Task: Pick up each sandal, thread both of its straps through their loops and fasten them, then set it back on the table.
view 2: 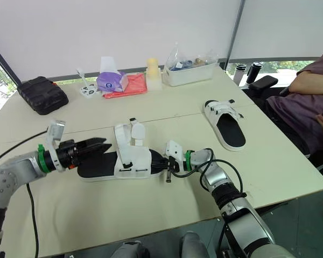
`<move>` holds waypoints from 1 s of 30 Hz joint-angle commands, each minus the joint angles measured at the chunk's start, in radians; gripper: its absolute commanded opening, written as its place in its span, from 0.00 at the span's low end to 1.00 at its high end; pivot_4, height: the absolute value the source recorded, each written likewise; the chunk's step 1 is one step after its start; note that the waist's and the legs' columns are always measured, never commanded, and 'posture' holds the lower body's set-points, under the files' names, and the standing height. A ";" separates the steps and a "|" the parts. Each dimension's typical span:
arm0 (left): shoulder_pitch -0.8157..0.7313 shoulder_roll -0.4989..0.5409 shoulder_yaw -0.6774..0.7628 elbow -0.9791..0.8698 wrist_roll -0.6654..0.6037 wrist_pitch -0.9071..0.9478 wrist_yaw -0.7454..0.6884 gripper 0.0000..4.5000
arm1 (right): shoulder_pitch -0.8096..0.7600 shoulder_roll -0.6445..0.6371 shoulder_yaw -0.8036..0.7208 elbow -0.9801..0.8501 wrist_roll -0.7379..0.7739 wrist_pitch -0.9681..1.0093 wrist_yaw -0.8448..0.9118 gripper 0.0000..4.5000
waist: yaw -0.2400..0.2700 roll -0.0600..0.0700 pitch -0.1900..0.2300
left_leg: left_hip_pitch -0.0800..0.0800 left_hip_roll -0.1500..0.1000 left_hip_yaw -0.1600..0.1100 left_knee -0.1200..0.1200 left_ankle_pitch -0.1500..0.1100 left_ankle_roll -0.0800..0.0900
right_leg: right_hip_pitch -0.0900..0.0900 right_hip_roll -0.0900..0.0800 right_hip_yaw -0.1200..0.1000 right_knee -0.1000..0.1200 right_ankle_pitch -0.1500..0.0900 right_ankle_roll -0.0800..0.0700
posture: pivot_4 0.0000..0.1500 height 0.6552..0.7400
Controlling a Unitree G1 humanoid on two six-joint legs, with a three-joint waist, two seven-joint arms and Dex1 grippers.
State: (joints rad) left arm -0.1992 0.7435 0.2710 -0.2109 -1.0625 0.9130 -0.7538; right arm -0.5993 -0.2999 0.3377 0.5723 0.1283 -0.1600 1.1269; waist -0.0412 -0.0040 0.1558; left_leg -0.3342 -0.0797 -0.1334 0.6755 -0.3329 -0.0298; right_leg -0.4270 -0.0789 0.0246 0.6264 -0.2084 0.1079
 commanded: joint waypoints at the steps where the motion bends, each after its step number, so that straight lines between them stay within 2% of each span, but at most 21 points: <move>1: 0.001 -0.030 0.016 -0.076 -0.020 0.000 0.042 0.85 | 0.035 -0.013 0.031 0.063 -0.075 0.043 -0.013 0.00 | 0.000 0.000 0.000 | 0.000 0.000 0.000 0.000 0.000 0.000 | 0.000 0.000 0.000 0.000 0.000 0.000 | 1.00 1.00; 8: -0.075 -0.114 -0.070 -0.031 0.039 -0.013 0.048 0.85 | 0.034 -0.010 0.034 0.062 -0.078 0.048 -0.017 0.00 | 0.000 -0.001 0.000 | 0.001 0.000 0.001 -0.004 0.001 -0.002 | 0.001 0.000 0.000 -0.003 0.000 0.000 | 1.00 1.00; 14: -0.139 -0.134 -0.158 0.067 0.124 -0.019 -0.002 0.85 | 0.036 -0.007 0.031 0.052 -0.079 0.053 -0.028 0.00 | -0.001 -0.001 -0.001 | 0.006 0.001 0.001 -0.012 0.002 -0.004 | 0.003 0.000 0.000 -0.008 0.001 -0.002 | 1.00 1.00; 17: -0.166 -0.161 -0.174 0.108 0.175 -0.063 -0.011 0.66 | 0.036 -0.007 0.032 0.051 -0.081 0.052 -0.031 0.00 | -0.001 -0.001 -0.001 | 0.006 0.001 0.001 -0.012 0.002 -0.004 | 0.003 0.000 0.000 -0.009 0.001 -0.002 | 1.00 1.00; 21: -0.175 -0.175 -0.172 0.115 0.200 -0.070 -0.027 0.20 | 0.037 -0.008 0.027 0.047 -0.081 0.055 -0.037 0.00 | -0.001 -0.001 -0.001 | 0.006 0.001 0.001 -0.012 0.002 -0.004 | 0.003 0.001 0.000 -0.009 0.001 -0.002 | 1.00 1.00; 23: -0.173 -0.175 -0.164 0.112 0.194 -0.051 -0.031 0.01 | 0.038 -0.008 0.026 0.047 -0.081 0.060 -0.041 0.00 | -0.001 -0.001 -0.001 | 0.006 0.001 0.001 -0.012 0.002 -0.004 | 0.003 0.001 0.000 -0.010 0.001 -0.002 | 1.00 1.00; 28: -0.187 -0.149 -0.076 0.095 0.078 0.066 -0.029 0.01 | 0.057 -0.018 0.028 0.020 -0.077 0.069 -0.036 0.00 | -0.002 -0.001 -0.001 | 0.006 0.002 0.001 -0.012 0.002 -0.004 | 0.003 0.001 0.000 -0.010 0.001 -0.002 | 1.00 1.00; 30: -0.183 -0.110 -0.068 0.074 0.072 0.082 -0.062 0.01 | 0.062 -0.021 0.030 0.014 -0.077 0.071 -0.033 0.00 | -0.002 -0.001 -0.001 | 0.006 0.002 0.001 -0.012 0.002 -0.004 | 0.003 0.001 0.000 -0.010 0.001 -0.002 | 1.00 1.00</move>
State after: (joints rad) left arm -0.3671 0.6014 0.1637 -0.0904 -0.9617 0.9814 -0.7856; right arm -0.5779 -0.2948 0.3403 0.5344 0.1220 -0.1423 1.1054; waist -0.0428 -0.0050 0.1551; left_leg -0.3287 -0.0780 -0.1324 0.6631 -0.3305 -0.0340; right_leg -0.4241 -0.0782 0.0247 0.6167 -0.2073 0.1061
